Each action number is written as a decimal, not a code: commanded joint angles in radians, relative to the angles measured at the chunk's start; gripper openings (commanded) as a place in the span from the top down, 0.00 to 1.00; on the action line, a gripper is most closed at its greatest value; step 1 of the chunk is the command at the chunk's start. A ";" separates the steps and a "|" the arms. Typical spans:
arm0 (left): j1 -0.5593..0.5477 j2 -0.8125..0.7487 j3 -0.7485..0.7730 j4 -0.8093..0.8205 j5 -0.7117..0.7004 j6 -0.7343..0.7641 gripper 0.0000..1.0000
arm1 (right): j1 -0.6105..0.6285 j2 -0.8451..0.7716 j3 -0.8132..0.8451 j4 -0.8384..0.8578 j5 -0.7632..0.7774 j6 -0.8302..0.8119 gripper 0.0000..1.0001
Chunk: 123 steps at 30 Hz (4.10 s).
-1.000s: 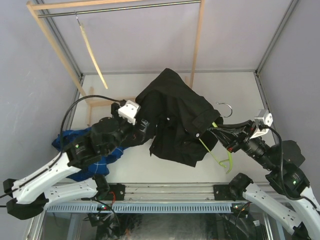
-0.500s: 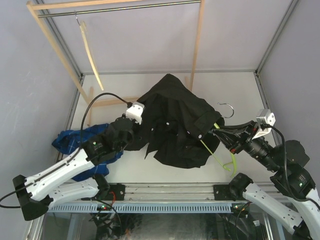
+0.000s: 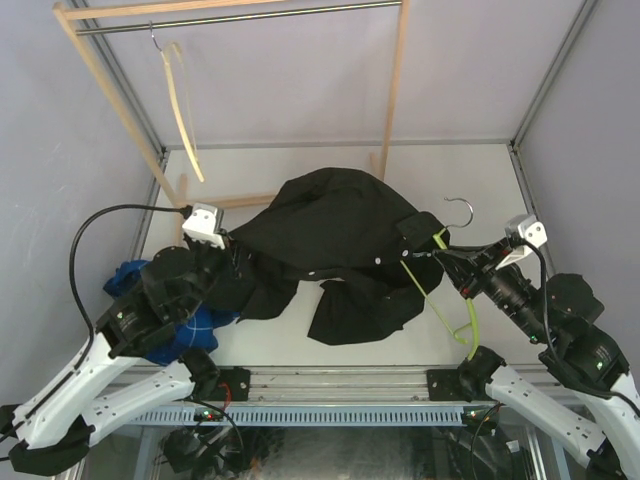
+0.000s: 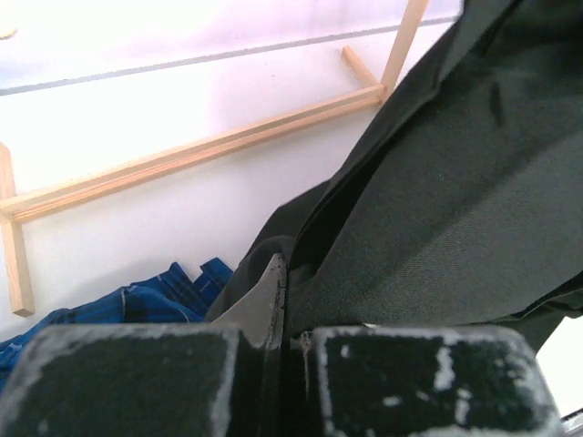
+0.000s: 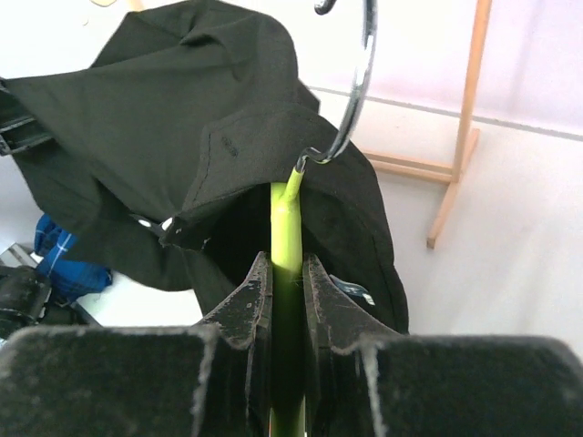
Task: Place the shirt on the hanger
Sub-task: Hang the shirt on the hanger.
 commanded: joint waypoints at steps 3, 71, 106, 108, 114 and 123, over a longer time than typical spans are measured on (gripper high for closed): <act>0.025 -0.024 0.035 -0.045 -0.059 -0.027 1.00 | -0.006 -0.040 0.023 0.101 0.115 -0.030 1.00; -0.484 0.632 0.271 0.665 -0.188 0.483 0.88 | 0.139 0.154 -0.154 0.488 0.167 0.258 1.00; -0.570 0.480 0.302 0.379 0.165 0.256 1.00 | 0.021 0.264 -0.216 0.772 -0.072 0.107 1.00; -0.570 0.471 0.294 0.378 0.166 0.251 1.00 | 0.019 0.251 -0.219 0.774 -0.068 0.104 1.00; -0.569 0.382 0.258 0.346 0.050 0.265 0.44 | -0.011 0.187 -0.218 0.736 -0.085 0.083 1.00; -0.528 0.166 0.212 0.247 -0.075 0.313 0.28 | -0.021 0.087 -0.218 0.633 -0.124 0.016 1.00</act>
